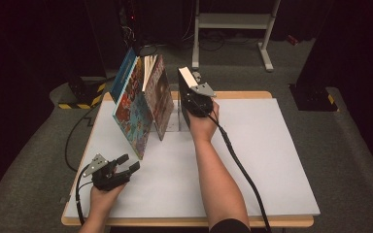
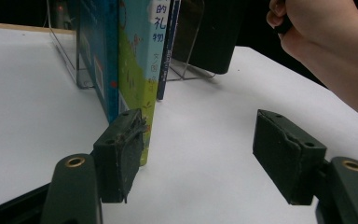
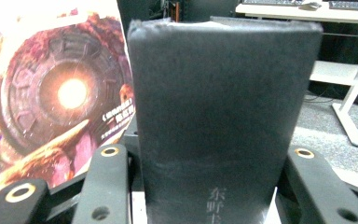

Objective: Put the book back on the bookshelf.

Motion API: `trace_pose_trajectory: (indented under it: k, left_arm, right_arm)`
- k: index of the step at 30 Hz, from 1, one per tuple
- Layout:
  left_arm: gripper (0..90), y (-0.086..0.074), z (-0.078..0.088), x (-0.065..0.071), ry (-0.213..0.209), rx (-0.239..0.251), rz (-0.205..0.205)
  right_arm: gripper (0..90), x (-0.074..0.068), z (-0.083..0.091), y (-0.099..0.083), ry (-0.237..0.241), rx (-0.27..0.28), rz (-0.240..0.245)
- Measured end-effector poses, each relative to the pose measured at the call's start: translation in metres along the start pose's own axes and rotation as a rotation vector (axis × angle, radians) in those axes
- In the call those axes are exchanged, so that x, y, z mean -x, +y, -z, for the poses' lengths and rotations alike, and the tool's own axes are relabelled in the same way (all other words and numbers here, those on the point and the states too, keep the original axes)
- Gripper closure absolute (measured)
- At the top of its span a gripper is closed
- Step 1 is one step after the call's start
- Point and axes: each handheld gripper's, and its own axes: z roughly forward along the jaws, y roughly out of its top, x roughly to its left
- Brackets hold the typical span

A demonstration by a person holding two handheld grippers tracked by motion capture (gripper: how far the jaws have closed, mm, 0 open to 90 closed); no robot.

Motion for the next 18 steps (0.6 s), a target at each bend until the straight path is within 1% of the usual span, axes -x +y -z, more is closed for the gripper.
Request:
trace_pose_trajectory:
  k: [3, 5, 7, 8, 9, 11, 13, 15, 18]
  left_arm:
    - [33.5, 0.000, 0.000, 0.000, 0.000, 0.002, 0.000]
    - [33.5, 0.000, 0.001, 0.001, 0.000, 0.002, -0.001]
    - [33.5, 0.000, 0.000, 0.001, -0.001, -0.002, -0.003]
    - [33.5, 0.000, 0.000, 0.001, -0.002, -0.007, -0.004]
    - [33.5, 0.000, -0.001, 0.001, -0.003, -0.008, -0.002]
    - [33.5, 0.000, -0.002, 0.002, -0.005, -0.014, -0.006]
    - [33.5, 0.000, -0.002, 0.003, 0.003, -0.027, -0.026]
    - [33.5, 0.000, -0.002, 0.004, 0.003, -0.030, -0.025]
    - [33.6, -0.001, -0.002, 0.004, 0.011, -0.043, -0.040]
  right_arm:
    - [51.8, -0.001, 0.004, -0.003, 0.004, -0.018, 0.003]
    - [50.8, -0.001, 0.006, -0.006, 0.010, -0.040, 0.014]
    - [48.0, 0.002, 0.010, -0.010, 0.045, -0.053, -0.012]
    - [47.5, 0.002, 0.012, -0.010, 0.054, -0.057, -0.020]
    - [46.7, 0.003, 0.015, -0.012, 0.059, -0.074, -0.025]
    - [45.8, 0.005, 0.020, -0.015, 0.078, -0.092, -0.039]
    - [46.0, 0.008, 0.029, -0.021, 0.099, -0.082, -0.045]
    - [45.2, 0.010, 0.037, -0.024, 0.109, -0.092, -0.042]
    - [45.9, 0.012, 0.044, -0.029, 0.124, -0.097, -0.039]
